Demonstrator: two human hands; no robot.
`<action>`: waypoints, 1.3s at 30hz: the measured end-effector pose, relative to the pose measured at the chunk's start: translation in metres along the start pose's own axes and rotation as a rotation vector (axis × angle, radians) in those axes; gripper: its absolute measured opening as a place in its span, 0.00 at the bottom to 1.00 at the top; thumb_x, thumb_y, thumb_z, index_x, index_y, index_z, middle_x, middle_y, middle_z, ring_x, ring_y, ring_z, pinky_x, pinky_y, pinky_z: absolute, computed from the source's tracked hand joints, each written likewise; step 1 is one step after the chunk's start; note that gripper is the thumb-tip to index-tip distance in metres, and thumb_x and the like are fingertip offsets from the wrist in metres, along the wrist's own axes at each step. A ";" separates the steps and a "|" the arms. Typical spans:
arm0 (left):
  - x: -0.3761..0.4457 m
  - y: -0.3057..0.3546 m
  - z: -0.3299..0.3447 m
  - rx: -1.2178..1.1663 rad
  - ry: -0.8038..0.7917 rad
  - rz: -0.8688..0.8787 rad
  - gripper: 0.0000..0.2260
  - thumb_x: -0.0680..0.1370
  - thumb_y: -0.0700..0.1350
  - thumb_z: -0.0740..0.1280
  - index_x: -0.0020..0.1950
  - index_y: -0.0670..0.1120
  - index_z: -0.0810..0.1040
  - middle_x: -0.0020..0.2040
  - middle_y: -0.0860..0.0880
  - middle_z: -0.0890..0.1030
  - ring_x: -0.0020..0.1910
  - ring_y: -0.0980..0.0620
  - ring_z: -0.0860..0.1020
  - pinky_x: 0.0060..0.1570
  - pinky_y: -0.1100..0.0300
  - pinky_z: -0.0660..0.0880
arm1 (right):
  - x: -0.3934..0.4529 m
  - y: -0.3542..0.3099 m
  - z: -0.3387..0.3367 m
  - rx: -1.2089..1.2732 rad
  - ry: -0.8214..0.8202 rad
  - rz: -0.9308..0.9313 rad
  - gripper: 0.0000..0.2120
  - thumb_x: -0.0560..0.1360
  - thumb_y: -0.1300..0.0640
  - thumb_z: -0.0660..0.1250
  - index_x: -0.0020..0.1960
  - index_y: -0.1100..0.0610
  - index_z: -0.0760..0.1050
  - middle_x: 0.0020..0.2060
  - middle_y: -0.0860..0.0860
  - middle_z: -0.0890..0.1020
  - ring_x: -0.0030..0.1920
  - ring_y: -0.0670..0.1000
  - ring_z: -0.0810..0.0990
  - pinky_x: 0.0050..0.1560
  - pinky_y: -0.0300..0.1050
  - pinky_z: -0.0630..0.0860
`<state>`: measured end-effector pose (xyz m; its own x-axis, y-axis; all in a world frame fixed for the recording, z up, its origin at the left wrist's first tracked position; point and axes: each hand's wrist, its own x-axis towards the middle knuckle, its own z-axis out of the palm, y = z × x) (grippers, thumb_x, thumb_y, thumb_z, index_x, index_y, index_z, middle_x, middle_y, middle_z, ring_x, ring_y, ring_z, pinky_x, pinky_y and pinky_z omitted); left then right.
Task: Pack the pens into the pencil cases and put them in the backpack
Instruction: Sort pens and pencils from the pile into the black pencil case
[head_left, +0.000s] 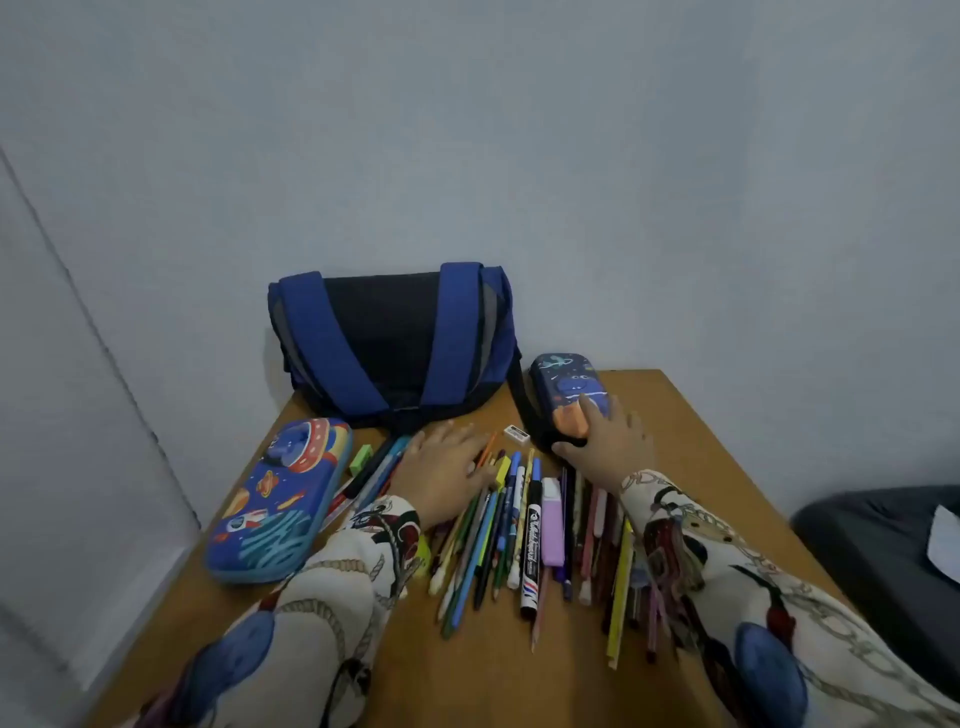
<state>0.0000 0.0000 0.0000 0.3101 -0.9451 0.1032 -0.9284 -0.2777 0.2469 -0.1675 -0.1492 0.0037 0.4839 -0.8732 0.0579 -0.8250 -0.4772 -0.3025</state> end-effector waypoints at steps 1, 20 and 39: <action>0.006 0.000 0.001 0.013 0.001 0.005 0.23 0.82 0.58 0.55 0.77 0.54 0.61 0.78 0.52 0.58 0.78 0.51 0.52 0.76 0.47 0.48 | 0.004 0.000 0.000 0.003 -0.011 0.028 0.40 0.76 0.35 0.64 0.80 0.45 0.49 0.80 0.57 0.49 0.78 0.64 0.52 0.75 0.59 0.56; 0.045 0.003 0.017 0.032 0.020 0.018 0.22 0.82 0.57 0.54 0.76 0.52 0.63 0.77 0.50 0.61 0.77 0.49 0.55 0.75 0.46 0.49 | 0.038 -0.002 0.012 0.107 0.053 0.142 0.41 0.71 0.41 0.71 0.76 0.56 0.58 0.63 0.65 0.69 0.63 0.63 0.68 0.61 0.50 0.67; -0.011 0.038 -0.002 -1.546 0.017 -0.330 0.18 0.80 0.59 0.60 0.60 0.49 0.78 0.55 0.46 0.83 0.55 0.46 0.81 0.55 0.47 0.78 | -0.120 -0.039 -0.002 0.614 0.224 -0.103 0.41 0.71 0.42 0.73 0.77 0.51 0.58 0.64 0.51 0.65 0.67 0.54 0.64 0.64 0.52 0.69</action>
<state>-0.0378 0.0001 0.0105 0.4599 -0.8762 -0.1440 0.2716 -0.0156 0.9623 -0.1937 -0.0258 0.0101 0.4245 -0.8570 0.2921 -0.4293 -0.4745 -0.7685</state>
